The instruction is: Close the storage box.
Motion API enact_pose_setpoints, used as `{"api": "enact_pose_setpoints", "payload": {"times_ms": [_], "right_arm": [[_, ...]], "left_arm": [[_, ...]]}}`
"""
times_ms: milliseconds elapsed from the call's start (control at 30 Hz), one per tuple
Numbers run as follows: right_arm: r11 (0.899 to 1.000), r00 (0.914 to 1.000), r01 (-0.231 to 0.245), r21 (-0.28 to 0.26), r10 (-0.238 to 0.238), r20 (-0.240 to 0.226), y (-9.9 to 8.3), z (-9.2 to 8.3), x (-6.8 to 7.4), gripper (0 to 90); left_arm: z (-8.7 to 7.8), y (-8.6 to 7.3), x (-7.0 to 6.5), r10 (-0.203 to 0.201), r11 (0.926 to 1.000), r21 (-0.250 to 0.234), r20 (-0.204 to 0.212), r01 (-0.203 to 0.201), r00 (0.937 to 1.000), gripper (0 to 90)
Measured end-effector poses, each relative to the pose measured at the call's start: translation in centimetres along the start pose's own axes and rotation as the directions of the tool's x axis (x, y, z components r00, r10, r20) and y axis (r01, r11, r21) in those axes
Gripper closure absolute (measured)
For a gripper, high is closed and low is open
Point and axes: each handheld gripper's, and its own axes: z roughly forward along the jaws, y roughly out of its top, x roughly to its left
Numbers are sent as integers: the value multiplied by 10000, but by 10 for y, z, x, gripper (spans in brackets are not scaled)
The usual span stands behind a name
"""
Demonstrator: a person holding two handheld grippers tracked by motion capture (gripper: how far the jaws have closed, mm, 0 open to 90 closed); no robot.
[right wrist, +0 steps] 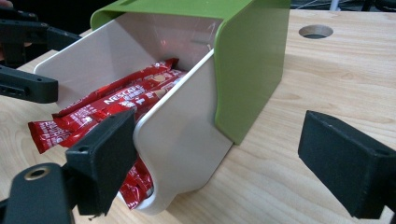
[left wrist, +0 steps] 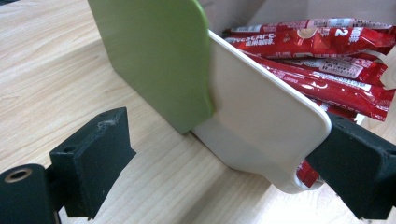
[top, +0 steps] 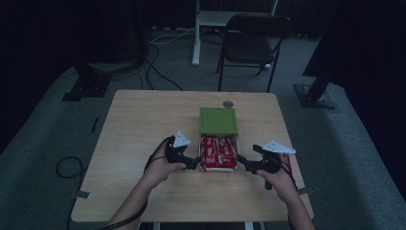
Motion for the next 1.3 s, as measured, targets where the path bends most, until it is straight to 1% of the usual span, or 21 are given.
{"api": "enact_pose_setpoints", "payload": {"times_ms": [167,333,400,467,633,800,967,1033,1100,1233,1300], "right_arm": [[10000,9999,56,-42,-55,116,4,4,-2,117],[10000,9999,-23,-43,24,124,7,6,-5,117],[10000,9999,16,-50,-15,145,8,7,-6,117],[10000,9999,-25,-45,25,135,9,9,-6,117],[10000,9997,-34,-44,35,238,11,11,-8,117],[10000,9996,-54,-16,55,292,13,14,-10,117],[10000,9996,-19,24,18,293,16,18,-11,117],[10000,9995,-42,37,40,323,17,19,-12,115],[10000,9993,-14,33,13,377,18,20,-13,112],[9999,9988,-101,49,99,487,20,24,-16,112],[9999,9986,-104,57,101,528,22,25,-17,112]], "left_arm": [[2,3,4,-61,10000,9,-7,61,10000,90],[4,6,7,-161,9999,22,-74,161,9998,89],[6,5,8,-191,9998,-35,-180,191,9997,58],[7,6,9,-272,9996,-39,-126,271,9996,38],[9,9,10,-130,9999,-9,-206,129,9997,37],[11,11,14,-165,9999,-16,-346,164,9993,37],[13,13,16,-151,9999,6,-375,151,9992,36],[14,14,17,-87,10000,26,-407,88,9991,36],[16,15,18,-104,9999,27,-416,105,9991,36],[19,16,19,-119,9999,-11,-468,118,9988,37],[20,17,20,-72,10000,0,-497,72,9987,37]]}}
